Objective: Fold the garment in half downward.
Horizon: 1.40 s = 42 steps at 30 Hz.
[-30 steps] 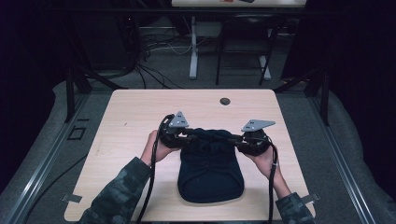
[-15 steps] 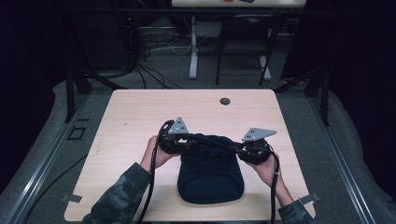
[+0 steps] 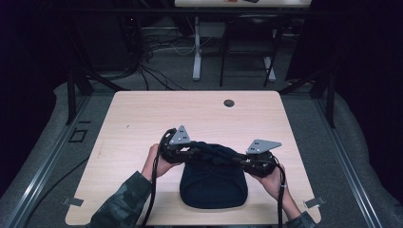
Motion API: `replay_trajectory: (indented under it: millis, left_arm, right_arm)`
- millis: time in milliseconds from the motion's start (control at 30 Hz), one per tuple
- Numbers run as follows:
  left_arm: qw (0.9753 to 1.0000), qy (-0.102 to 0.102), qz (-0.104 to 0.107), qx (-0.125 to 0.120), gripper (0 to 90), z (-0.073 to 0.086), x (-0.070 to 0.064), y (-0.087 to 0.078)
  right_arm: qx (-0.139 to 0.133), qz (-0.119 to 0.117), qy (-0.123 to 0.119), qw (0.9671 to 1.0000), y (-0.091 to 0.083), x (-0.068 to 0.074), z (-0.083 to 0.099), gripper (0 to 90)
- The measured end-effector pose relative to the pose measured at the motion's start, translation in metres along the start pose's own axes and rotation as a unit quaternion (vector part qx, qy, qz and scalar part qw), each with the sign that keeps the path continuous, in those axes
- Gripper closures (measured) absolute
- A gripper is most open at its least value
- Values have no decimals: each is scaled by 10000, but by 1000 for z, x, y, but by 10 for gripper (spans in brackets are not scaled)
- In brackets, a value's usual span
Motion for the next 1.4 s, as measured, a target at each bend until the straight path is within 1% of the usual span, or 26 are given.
replay_trajectory:
  millis: [33, 67, 133, 233, 333, 367, 433, 467, 600, 767, 833, 933, 1000, 1100, 1133, 1167, 1200, 1233, 1267, 1300, 1333, 1367, 1400]
  left_arm:
    - [10000, -21, 11, -16, 678, 1, -2, 0]
    - [10000, 2, 46, 8, 677, 3, -3, -1]
    - [10000, -22, 84, -5, 677, 6, -7, -2]
    - [9999, -19, 155, 71, 677, 12, -12, -1]
    - [9997, -79, 235, 86, 681, 18, -15, -1]
    - [9996, -89, 270, 90, 681, 19, -16, -1]
    - [9994, -131, 307, 91, 680, 23, -18, -1]
    - [9993, -123, 328, 111, 680, 24, -20, -1]
    - [9991, -95, 366, 192, 679, 31, -28, -1]
    - [9987, -159, 431, 229, 679, 40, -38, 2]
    - [9984, -200, 464, 234, 678, 44, -40, 3]
    - [9983, -176, 490, 276, 674, 49, -45, 4]
    - [9981, -195, 495, 309, 672, 53, -49, 6]
    - [9977, -126, 504, 425, 660, 60, -55, 9]
    - [9976, -130, 517, 448, 650, 62, -57, 10]
    - [9970, -186, 587, 470, 635, 64, -58, 9]
    - [9960, -305, 691, 470, 613, 67, -59, 9]
    - [9949, -416, 778, 491, 577, 69, -58, 8]
    - [9937, -555, 860, 466, 529, 71, -57, 7]
    - [9925, -659, 932, 431, 501, 74, -56, 4]
    - [9920, -743, 928, 414, 462, 76, -54, 1]
    - [9921, -787, 894, 392, 421, 77, -53, -3]
    - [9923, -837, 841, 362, 390, 77, -52, -8]
  right_arm:
    - [-22, -6, 11, 10000, -1, 1, 1, 789]
    - [11, -56, 21, 10000, -1, 2, 2, 789]
    - [42, -66, 9, 10000, -1, 4, 5, 789]
    - [109, -126, 4, 9999, 0, 5, 10, 789]
    - [105, -153, 26, 9998, 1, 6, 13, 789]
    - [158, -173, -14, 9997, 0, 7, 14, 789]
    - [164, -206, -26, 9997, 1, 9, 16, 788]
    - [232, -239, -63, 9994, 1, 10, 18, 787]
    - [339, -358, -117, 9987, 3, 13, 25, 785]
    - [503, -431, -163, 9977, 5, 16, 33, 781]
    - [506, -451, -128, 9976, 6, 17, 36, 777]
    - [605, -520, -136, 9967, 7, 19, 41, 772]
    - [651, -534, -140, 9964, 8, 21, 45, 768]
    - [722, -559, -121, 9958, 7, 23, 48, 755]
    - [708, -578, -89, 9958, 7, 24, 50, 749]
    - [761, -608, -87, 9952, 8, 24, 52, 741]
    - [799, -610, -73, 9949, 8, 25, 53, 727]
    - [854, -654, -32, 9942, 9, 27, 55, 711]
    - [938, -700, -51, 9931, 9, 28, 57, 698]
    - [959, -707, -58, 9929, 9, 29, 59, 677]
    - [967, -715, -11, 9927, 8, 30, 60, 654]
    - [957, -751, 53, 9926, 8, 31, 61, 638]
    - [955, -722, 37, 9928, 5, 31, 61, 621]
Point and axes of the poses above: each handheld gripper's, and its own axes: y roughly forward along the jaws, z roughly out of its underside, x roughly to its left, the point moved 3 cm from there along y, roughly forward along the jaws, and after that the axes turned 3 degrees about -z, right-handed, at the moved point
